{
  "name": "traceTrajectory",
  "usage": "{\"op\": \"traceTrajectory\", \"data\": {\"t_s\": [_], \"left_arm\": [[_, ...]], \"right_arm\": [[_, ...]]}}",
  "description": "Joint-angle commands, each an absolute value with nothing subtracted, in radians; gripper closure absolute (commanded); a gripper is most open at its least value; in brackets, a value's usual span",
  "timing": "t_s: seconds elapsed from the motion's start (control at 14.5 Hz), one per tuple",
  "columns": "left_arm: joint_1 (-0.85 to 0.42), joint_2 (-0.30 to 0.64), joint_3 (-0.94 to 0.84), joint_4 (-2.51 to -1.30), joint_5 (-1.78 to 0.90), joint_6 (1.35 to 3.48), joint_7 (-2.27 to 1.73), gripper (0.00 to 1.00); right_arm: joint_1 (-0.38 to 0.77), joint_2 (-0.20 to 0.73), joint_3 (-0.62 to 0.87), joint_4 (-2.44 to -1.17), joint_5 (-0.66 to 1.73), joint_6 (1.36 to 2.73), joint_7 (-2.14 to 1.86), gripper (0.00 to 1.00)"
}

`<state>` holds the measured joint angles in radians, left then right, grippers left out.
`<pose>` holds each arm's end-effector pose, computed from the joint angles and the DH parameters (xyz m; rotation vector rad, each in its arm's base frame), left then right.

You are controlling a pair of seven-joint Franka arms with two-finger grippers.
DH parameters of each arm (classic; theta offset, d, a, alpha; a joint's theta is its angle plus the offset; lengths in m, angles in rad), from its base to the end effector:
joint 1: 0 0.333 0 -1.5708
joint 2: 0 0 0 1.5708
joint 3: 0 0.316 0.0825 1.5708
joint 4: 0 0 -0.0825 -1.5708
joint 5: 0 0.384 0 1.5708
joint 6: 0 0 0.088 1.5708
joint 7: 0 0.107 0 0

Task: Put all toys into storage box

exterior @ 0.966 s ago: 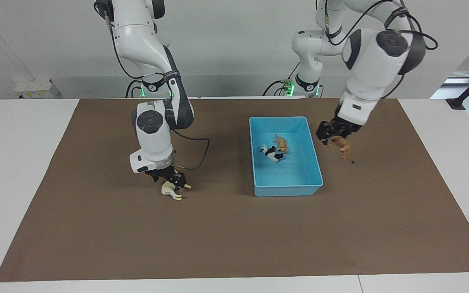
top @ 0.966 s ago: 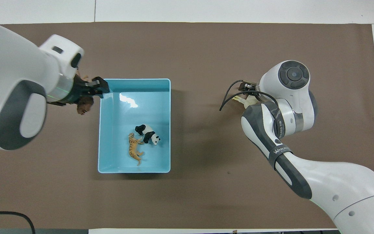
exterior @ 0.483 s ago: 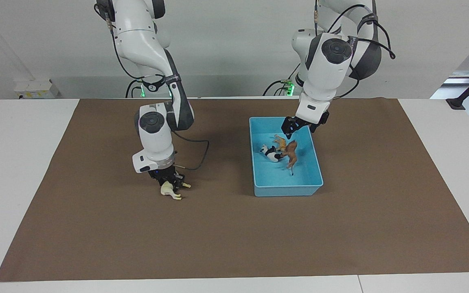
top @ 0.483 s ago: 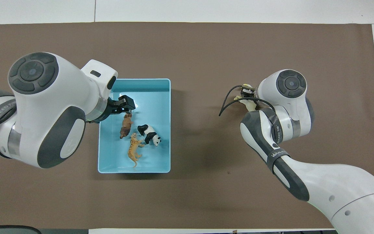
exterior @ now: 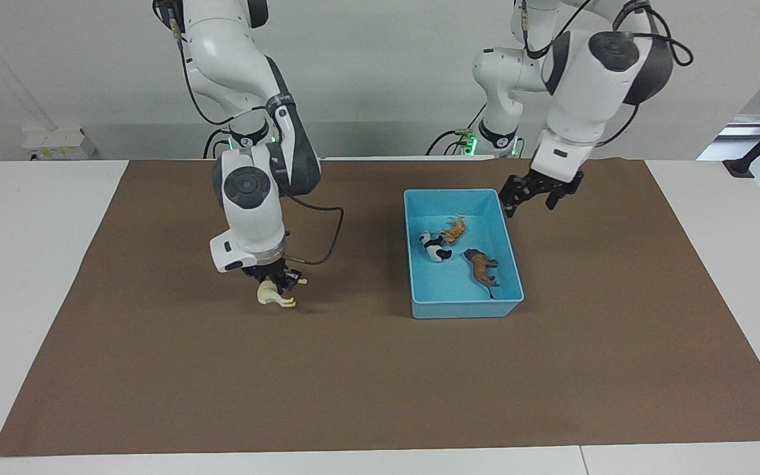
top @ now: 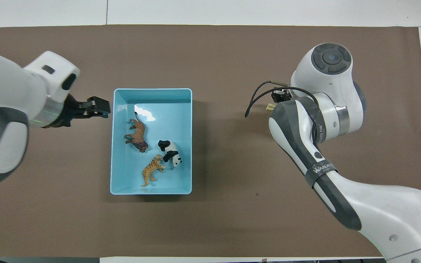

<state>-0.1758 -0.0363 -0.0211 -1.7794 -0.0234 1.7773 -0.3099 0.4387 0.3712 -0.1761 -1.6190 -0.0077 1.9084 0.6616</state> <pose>0.5439 -0.1107 0.5633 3.1059 0.1825 0.0428 0.6288 0.1813 0.4060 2.9867 -0.5850 -0.0556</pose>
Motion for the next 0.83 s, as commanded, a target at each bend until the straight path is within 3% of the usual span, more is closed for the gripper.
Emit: {"op": "traceTrajectory", "data": {"t_s": [0.0,0.14,0.41,0.76], "left_arm": [[-0.065,-0.054,-0.025,-1.689,-0.017,1.665,-0.136,0.0],[-0.012,-0.083,-0.026,-1.655,-0.02,1.623,-0.101,0.0],[-0.011,-0.117,-0.034,-1.657,-0.02,1.562,-0.098,0.0],[-0.014,-0.127,-0.037,-1.657,-0.021,1.537,-0.098,0.0]], "right_arm": [[0.509,0.455,-0.16,-1.333,-0.014,1.694,0.795,1.0],[0.599,0.526,-0.153,-1.161,0.027,1.666,0.956,1.0],[0.733,0.659,-0.152,-0.965,0.089,1.712,1.162,1.0],[0.885,0.71,-0.153,-1.011,0.074,1.842,1.258,1.0]]}}
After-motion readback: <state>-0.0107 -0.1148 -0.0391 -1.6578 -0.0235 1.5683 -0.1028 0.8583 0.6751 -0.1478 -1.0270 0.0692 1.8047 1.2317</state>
